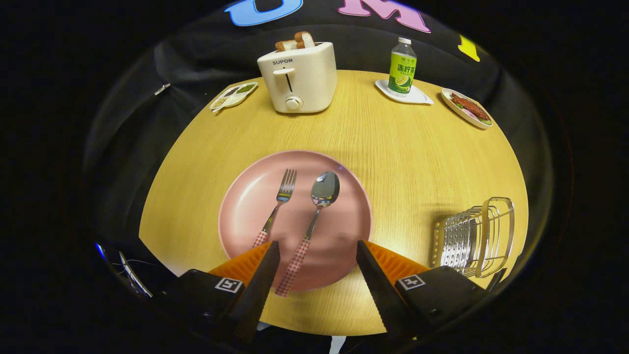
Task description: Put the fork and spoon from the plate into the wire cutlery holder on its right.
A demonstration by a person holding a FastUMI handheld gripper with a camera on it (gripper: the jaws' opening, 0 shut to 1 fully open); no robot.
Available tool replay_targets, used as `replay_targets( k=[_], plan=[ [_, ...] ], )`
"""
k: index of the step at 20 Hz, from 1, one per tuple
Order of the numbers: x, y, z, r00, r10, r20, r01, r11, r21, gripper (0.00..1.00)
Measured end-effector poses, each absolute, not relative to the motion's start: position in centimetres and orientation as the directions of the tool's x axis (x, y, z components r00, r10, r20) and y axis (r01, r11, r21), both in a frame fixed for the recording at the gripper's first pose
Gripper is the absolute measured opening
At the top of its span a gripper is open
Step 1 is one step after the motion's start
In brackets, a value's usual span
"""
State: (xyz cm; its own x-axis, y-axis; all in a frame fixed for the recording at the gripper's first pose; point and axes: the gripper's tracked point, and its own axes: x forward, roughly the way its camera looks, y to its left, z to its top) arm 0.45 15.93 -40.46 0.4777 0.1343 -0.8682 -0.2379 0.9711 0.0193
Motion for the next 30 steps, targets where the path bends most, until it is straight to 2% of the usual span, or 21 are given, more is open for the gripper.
replay_targets(
  k=[2, 5, 8, 10, 13, 14, 15, 16, 22, 24, 27, 30],
  plan=[
    [0.4, 16.3, -41.1, 0.466, 0.132, -0.875, -0.259, 0.966, 0.008, 0.97],
    [-0.1, 16.5, -42.8, 0.411, 0.112, -0.905, -0.256, 0.967, 0.003, 0.89],
    [-0.7, 17.2, -43.8, 0.349, 0.107, -0.931, -0.252, 0.967, 0.017, 0.74],
    [-1.4, 17.3, -44.3, 0.307, 0.102, -0.946, -0.25, 0.968, 0.023, 0.69],
    [-1.2, 17.5, -44.3, 0.283, 0.096, -0.954, -0.216, 0.976, 0.035, 0.48],
    [-1.3, 17.2, -43.9, 0.269, 0.091, -0.959, -0.197, 0.98, 0.037, 0.29],
    [-1.0, 17.0, -44.5, 0.267, 0.084, -0.96, -0.174, 0.984, 0.037, 0.3],
    [-1.1, 17.1, -44.1, 0.265, 0.096, -0.959, -0.166, 0.985, 0.053, 0.18],
    [-1.0, 14.7, -39.9, 0.285, 0.146, -0.947, -0.209, 0.974, 0.087, 0.13],
    [-1.4, 14.0, -37.6, 0.274, 0.203, -0.94, -0.269, 0.955, 0.128, 0.13],
    [-2.2, 10.2, -33.4, 0.28, 0.218, -0.935, -0.35, 0.93, 0.112, 0.13],
    [-2.6, 5.5, -29.9, 0.262, 0.203, -0.943, -0.373, 0.923, 0.095, 0.13]
  ],
)
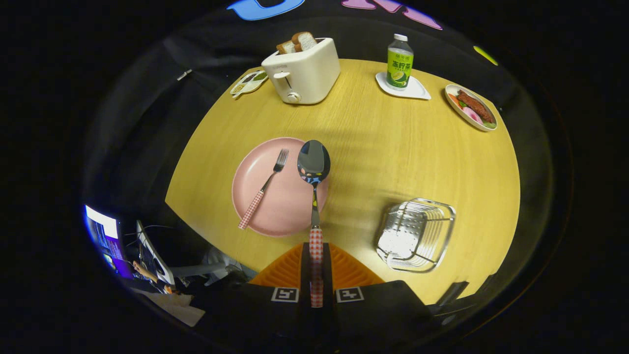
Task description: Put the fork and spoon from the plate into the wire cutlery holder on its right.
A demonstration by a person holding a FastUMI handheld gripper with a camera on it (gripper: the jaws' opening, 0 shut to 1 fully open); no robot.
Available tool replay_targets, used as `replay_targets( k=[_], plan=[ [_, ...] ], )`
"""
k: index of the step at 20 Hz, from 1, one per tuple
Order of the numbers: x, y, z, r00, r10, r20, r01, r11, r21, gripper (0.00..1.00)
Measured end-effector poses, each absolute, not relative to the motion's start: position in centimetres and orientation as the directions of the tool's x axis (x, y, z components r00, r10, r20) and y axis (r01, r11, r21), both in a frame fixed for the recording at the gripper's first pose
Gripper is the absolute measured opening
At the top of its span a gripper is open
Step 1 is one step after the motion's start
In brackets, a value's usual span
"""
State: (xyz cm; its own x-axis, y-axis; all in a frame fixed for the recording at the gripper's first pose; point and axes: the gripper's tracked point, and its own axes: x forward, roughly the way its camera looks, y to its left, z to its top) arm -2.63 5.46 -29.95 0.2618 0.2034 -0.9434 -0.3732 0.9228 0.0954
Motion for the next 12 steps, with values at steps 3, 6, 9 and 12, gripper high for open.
replay_targets(
  k=[3, 6, 9, 12],
  plan=[
    [-2.8, 0.3, -27.7, 0.234, 0.143, -0.962, -0.415, 0.909, 0.034, 0.13],
    [-4.0, -3.4, -26.7, 0.161, 0.101, -0.982, -0.444, 0.896, 0.019, 0.13],
    [-4.9, -7.0, -26.7, 0.08, 0.028, -0.996, -0.511, 0.86, -0.017, 0.13],
    [-5.4, -8.4, -27.4, -0.024, -0.005, -1.0, -0.533, 0.846, 0.008, 0.13]
  ],
)
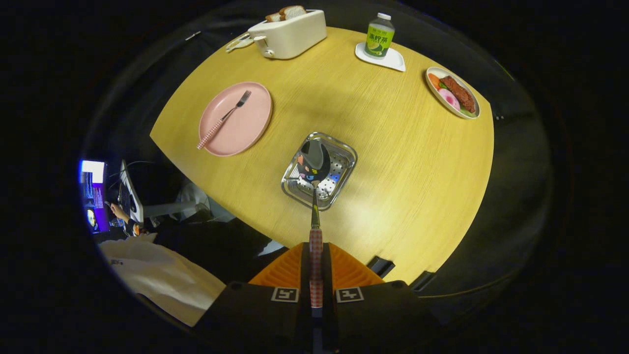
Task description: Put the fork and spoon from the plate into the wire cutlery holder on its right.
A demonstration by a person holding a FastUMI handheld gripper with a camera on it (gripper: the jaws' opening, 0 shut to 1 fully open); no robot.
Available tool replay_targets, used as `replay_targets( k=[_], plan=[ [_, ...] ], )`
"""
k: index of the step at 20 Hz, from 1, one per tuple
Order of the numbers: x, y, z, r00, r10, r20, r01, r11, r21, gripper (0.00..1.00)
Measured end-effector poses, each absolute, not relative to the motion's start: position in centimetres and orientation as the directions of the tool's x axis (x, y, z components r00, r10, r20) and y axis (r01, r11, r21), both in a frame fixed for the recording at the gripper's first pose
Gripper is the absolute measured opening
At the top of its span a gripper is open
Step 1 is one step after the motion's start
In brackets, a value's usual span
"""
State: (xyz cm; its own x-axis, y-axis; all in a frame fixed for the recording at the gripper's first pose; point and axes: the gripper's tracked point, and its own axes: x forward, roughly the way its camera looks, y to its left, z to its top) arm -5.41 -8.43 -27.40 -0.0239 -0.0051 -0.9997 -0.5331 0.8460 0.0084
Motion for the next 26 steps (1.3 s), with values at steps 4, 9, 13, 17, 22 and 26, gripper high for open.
replay_targets(
  k=[4, 9, 13, 17, 22, 26],
  plan=[
    [-4.8, -9.2, -29.2, -0.132, -0.075, -0.988, -0.565, 0.825, 0.013, 0.12],
    [-3.4, -8.8, -31.5, -0.245, -0.128, -0.961, -0.582, 0.812, 0.04, 0.13],
    [-3.0, -8.5, -32.1, -0.3, -0.155, -0.941, -0.567, 0.823, 0.045, 0.13],
    [-2.3, -8.0, -31.9, -0.282, -0.115, -0.952, -0.545, 0.836, 0.06, 0.16],
    [-1.1, -7.5, -29.7, -0.218, -0.036, -0.975, -0.513, 0.855, 0.083, 0.57],
    [0.1, -6.7, -27.1, -0.119, 0.06, -0.991, -0.475, 0.873, 0.11, 0.96]
  ],
)
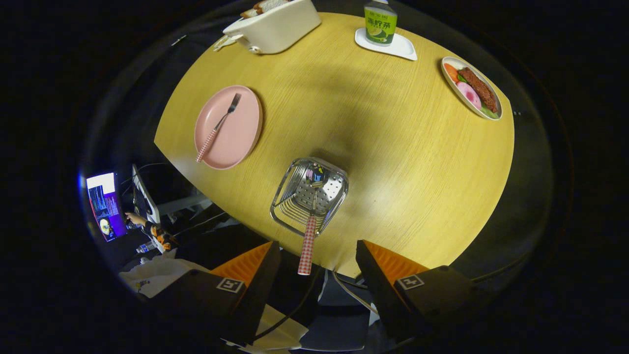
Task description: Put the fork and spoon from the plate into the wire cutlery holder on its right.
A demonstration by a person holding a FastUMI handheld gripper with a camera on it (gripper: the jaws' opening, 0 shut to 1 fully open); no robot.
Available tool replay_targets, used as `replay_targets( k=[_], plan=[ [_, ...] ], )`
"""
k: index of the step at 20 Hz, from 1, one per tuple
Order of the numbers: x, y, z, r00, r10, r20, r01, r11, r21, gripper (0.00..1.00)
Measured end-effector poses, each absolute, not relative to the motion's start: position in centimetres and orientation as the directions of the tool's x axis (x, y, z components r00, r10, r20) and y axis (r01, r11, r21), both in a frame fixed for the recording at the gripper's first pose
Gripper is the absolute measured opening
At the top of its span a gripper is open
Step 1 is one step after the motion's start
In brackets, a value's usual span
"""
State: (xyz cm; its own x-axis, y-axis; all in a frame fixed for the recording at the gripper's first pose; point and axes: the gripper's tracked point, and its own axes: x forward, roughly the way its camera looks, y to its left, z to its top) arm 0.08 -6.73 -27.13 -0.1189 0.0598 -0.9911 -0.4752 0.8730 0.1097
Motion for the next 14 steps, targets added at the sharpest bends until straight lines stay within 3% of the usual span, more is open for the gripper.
replay_targets(
  k=[5, 10, 14],
  plan=[
    [2.0, -4.6, -24.1, 0.102, 0.193, -0.976, -0.408, 0.903, 0.136, 0.99],
    [3.0, -2.9, -21.3, 0.333, 0.245, -0.911, -0.329, 0.935, 0.131, 1.0],
    [2.8, 0.2, -20.3, 0.43, 0.285, -0.856, -0.307, 0.938, 0.158, 1.0]
  ],
)
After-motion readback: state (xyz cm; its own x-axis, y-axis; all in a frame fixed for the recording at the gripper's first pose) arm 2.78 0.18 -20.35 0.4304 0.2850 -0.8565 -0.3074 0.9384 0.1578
